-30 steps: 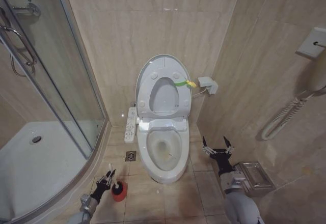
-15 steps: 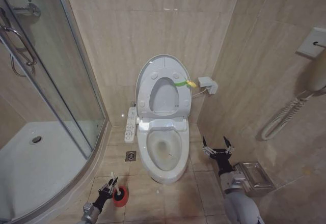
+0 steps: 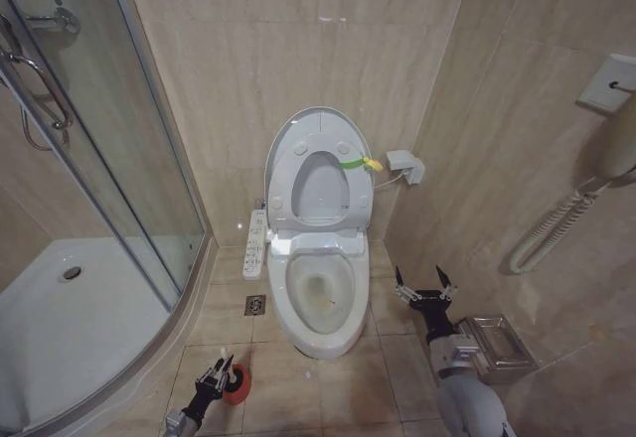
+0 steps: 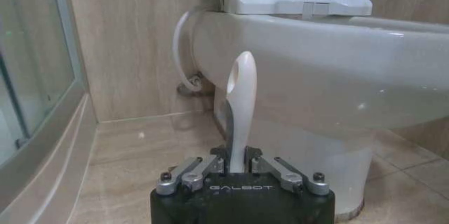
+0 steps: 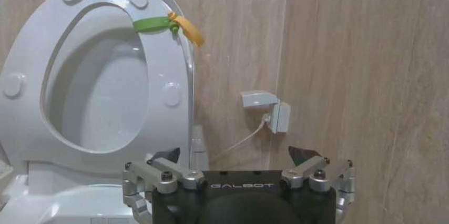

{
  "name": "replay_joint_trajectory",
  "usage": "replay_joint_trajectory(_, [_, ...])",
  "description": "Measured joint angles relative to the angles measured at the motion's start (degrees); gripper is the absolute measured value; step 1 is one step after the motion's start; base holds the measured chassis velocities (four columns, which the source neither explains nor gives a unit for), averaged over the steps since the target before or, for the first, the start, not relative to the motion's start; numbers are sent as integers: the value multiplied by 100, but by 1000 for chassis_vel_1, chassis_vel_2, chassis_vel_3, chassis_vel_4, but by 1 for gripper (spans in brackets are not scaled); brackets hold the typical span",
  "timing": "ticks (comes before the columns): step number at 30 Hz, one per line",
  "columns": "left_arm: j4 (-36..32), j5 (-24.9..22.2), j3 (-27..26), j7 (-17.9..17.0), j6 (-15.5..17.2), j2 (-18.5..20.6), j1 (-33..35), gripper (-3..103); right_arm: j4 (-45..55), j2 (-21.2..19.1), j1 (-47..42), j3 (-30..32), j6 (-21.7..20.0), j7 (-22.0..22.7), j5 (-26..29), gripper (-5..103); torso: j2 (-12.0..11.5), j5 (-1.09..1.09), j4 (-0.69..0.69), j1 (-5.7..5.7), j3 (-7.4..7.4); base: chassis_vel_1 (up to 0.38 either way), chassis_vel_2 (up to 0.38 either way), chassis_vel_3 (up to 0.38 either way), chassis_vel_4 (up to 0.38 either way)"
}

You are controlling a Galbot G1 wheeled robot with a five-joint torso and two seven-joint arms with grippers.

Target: Open the toilet lid, clean the toilet bowl with a toilet brush, close the toilet lid, and flush.

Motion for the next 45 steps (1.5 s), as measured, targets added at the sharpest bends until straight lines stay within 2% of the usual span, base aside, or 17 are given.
replay_joint_trajectory(15, [-327,-147,39,-361,5,-19,232,16,0,0,0,0,0,0,0,100,-2,-4,0,1,2,0,0,0,0])
replay_joint_trajectory(16, [-314,-145,59,-366,56,-16,250,23,0,0,0,0,0,0,0,100,-3,-7,-3,2,2,0,0,0,0])
replay_joint_trajectory(17, [-314,-145,59,-366,56,-16,250,23,0,0,0,0,0,0,0,100,-3,-7,-3,2,2,0,0,0,0])
replay_joint_trajectory(18, [-314,-148,62,-362,55,-24,262,23,-1,0,-2,0,-1,0,1,100,-4,-17,7,3,6,0,0,0,0])
replay_joint_trajectory(19, [-321,-151,65,-362,61,-26,262,23,1,0,7,0,2,1,0,100,-5,-14,1,4,5,0,0,0,0])
replay_joint_trajectory(21, [-352,-164,62,-363,56,-28,268,23,1,0,0,0,0,1,0,100,-4,0,-2,2,3,0,0,0,0])
replay_joint_trajectory(23, [-352,-164,65,-362,57,-34,274,23,1,0,0,-1,1,0,0,100,-4,-2,0,3,3,0,0,0,0])
replay_joint_trajectory(24, [-355,-163,67,-360,56,-38,279,50,1,0,0,0,1,1,0,100,-4,-9,-1,3,3,0,0,0,0])
replay_joint_trajectory(26, [-379,-161,63,-360,51,-35,287,50,1,0,0,0,1,0,0,100,-4,-1,-1,2,2,0,0,0,0])
replay_joint_trajectory(30, [-470,-159,63,-359,48,-27,335,50,1,0,0,-1,1,0,0,100,-3,-4,-1,2,2,0,0,0,0])
replay_joint_trajectory(31, [-494,-160,59,-359,46,-21,350,77,1,0,0,0,1,0,0,100,-3,-3,-1,2,2,0,0,0,0])
replay_joint_trajectory(38, [-955,-326,46,-386,105,2,606,77,1,0,0,0,1,0,0,100,-2,-3,0,1,1,0,0,0,0])
replay_joint_trajectory(39, [-1037,-362,44,-388,131,3,651,99,1,0,0,0,1,0,0,100,-2,-3,0,1,1,0,0,0,0])
replay_joint_trajectory(45, [-1682,-428,25,-454,337,25,970,99,1,0,0,0,1,0,0,100,-2,-3,1,1,1,0,0,0,0])
